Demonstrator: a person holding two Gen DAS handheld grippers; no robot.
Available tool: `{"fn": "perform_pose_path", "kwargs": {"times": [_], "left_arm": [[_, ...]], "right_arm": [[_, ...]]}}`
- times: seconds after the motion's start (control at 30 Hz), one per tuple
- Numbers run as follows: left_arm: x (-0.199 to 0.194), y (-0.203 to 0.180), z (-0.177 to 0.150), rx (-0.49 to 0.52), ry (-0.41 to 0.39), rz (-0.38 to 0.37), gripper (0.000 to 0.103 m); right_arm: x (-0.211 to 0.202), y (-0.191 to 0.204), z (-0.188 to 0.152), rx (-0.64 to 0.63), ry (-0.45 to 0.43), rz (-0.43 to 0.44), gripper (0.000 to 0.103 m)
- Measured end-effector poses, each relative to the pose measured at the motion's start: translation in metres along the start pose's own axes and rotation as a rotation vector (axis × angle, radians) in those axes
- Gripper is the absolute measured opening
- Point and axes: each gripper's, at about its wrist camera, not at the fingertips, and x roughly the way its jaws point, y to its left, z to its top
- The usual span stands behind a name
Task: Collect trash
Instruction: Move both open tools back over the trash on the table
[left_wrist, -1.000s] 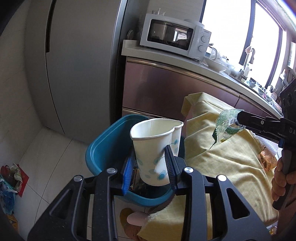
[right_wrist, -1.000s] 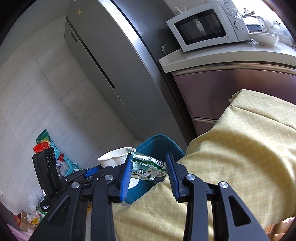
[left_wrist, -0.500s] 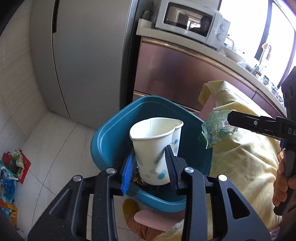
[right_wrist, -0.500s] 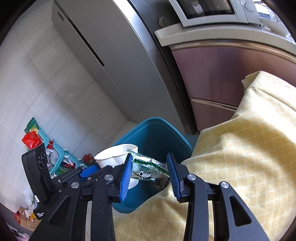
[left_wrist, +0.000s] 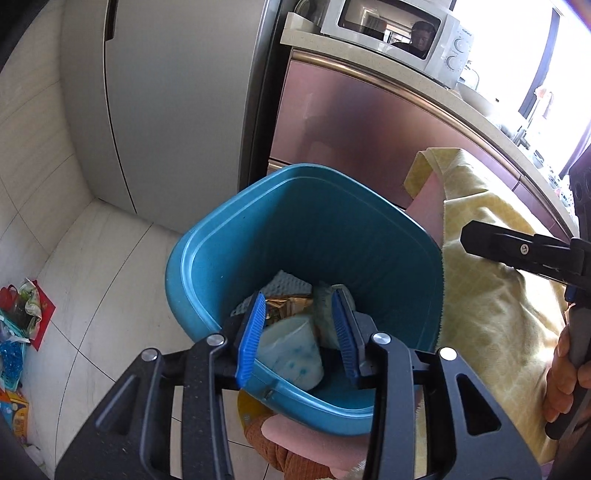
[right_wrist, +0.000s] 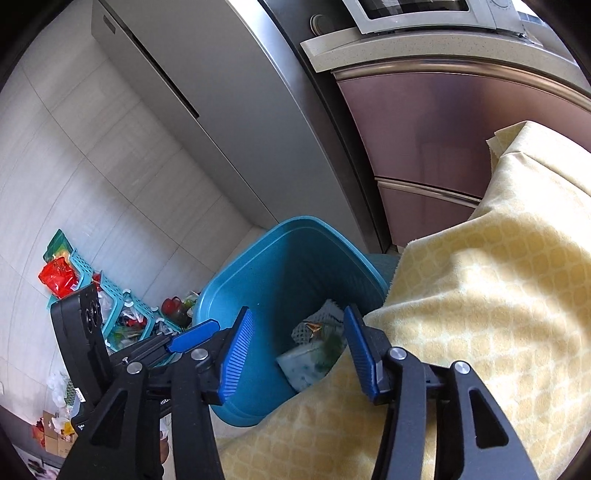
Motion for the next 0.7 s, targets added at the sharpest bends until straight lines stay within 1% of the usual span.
{"fn": "perform_pose_path", "kwargs": {"times": [0.1,0.23,0.37,0.4,0.43,0.6,0.7], "left_arm": [[-0.008,-0.004,-0.001,0.010,-0.023,-0.004,0.038],[-0.024,-0.012,-0.001,0.028,-0.059,-0.017,0.040],[-0.046,-0.026,-0.002,0.057,-0.107,-0.046,0.046],[-0.051,-0.030,-0.002,0.066,-0.118,-0.056,0.049],[-0.057,-0.035,-0.002,0.074,-0.128,-0.071,0.051],[-0.081,-0.065,-0.006,0.141,-0.162,-0.146,0.053],[-0.091,-0.091,-0.011,0.200,-0.175,-0.194,0.054]], "right_arm": [[-0.003,-0.004,0.000,0.009,-0.007,0.014,0.049],[-0.018,-0.004,-0.005,0.011,-0.034,0.036,0.050],[-0.040,-0.003,-0.013,-0.005,-0.070,0.050,0.054],[-0.048,-0.004,-0.015,-0.007,-0.082,0.049,0.055],[-0.055,-0.005,-0.018,-0.008,-0.093,0.051,0.055],[-0.096,-0.014,-0.033,-0.002,-0.165,0.038,0.056],[-0.123,-0.019,-0.046,-0.001,-0.212,0.016,0.056]]}}
